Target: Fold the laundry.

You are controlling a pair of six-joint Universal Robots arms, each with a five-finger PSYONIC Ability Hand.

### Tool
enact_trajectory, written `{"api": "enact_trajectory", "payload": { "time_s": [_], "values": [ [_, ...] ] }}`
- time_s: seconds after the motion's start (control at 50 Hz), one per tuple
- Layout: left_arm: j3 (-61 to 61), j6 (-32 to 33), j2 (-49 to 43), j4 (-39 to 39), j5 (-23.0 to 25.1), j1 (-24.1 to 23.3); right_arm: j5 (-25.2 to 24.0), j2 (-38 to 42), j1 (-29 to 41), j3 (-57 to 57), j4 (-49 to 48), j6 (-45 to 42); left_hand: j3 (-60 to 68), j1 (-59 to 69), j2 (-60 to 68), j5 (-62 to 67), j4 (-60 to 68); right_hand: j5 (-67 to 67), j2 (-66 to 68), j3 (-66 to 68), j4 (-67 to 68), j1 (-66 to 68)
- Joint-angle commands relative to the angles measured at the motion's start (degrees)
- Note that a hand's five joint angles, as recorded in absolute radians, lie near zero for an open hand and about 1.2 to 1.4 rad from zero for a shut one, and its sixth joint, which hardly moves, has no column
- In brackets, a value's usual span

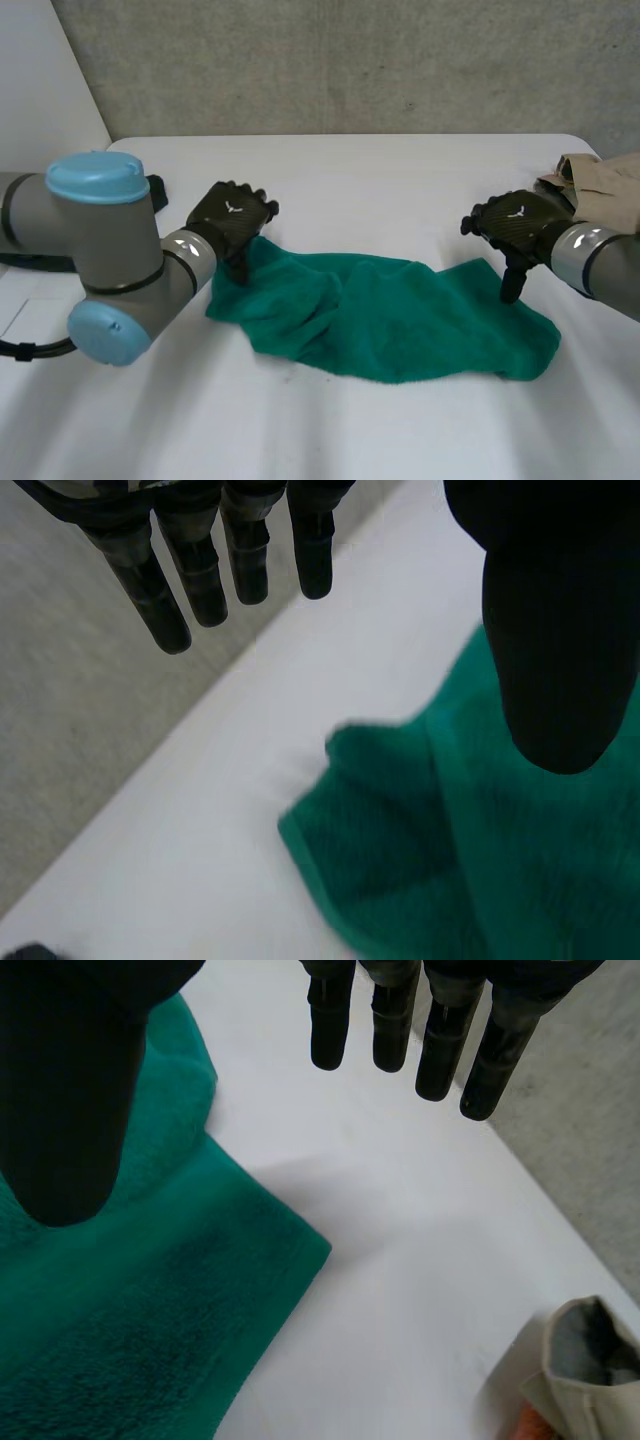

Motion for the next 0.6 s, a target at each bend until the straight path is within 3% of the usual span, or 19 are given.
{"api": "enact_trajectory", "payload": {
  "time_s": [0.02,0.16,0.22,0.3,0.34,0.52,0.6],
  "values": [
    [4.35,5.79,-5.93,-5.16,1.15,1.4,-0.1,6.4,-0.05,-3.93,0.8,-0.54,0.36,-0.58,0.44,1.0,0.33,-1.05,-1.57,-0.71,-1.42,0.25],
    [4.88,5.7,-8.22,-5.34,2.47,0.7,-0.01,9.65,-0.05,-4.28,0.8,-1.33,8.75,7.81,8.83,9.39,8.72,-0.88,-1.4,-0.54,-1.25,0.42],
    [4.79,5.35,-8.13,-5.34,2.82,0.35,0.17,10.62,-0.05,-4.28,0.8,-2.38,21.85,20.91,21.93,22.49,21.82,-0.88,-1.4,-0.54,-1.25,0.42],
    [4.79,4.91,-7.87,-5.17,2.47,-0.44,0.25,11.41,-0.05,-4.28,0.8,-3.7,56.1,55.16,56.19,56.74,56.07,-0.21,-0.73,0.13,-0.58,1.09],
    [4.79,4.74,-7.87,-5.16,2.38,-0.71,0.25,11.41,-0.05,-4.37,0.71,-3.97,64.39,63.45,64.47,65.03,64.36,0.96,0.44,1.3,0.59,2.26],
    [4.88,4.47,-7.52,-2.44,1.77,-1.59,0.08,13.08,-0.05,-4.46,0.27,-4.06,64.42,63.48,64.51,65.07,64.39,5.34,4.82,5.68,4.97,6.64],
    [4.79,4.38,-6.12,0.28,-1.29,-2.11,0.17,13.96,-0.05,-4.9,0.36,-4.14,64.42,63.48,64.51,65.07,64.39,13.72,13.19,14.05,13.34,15.02]
  ]
}}
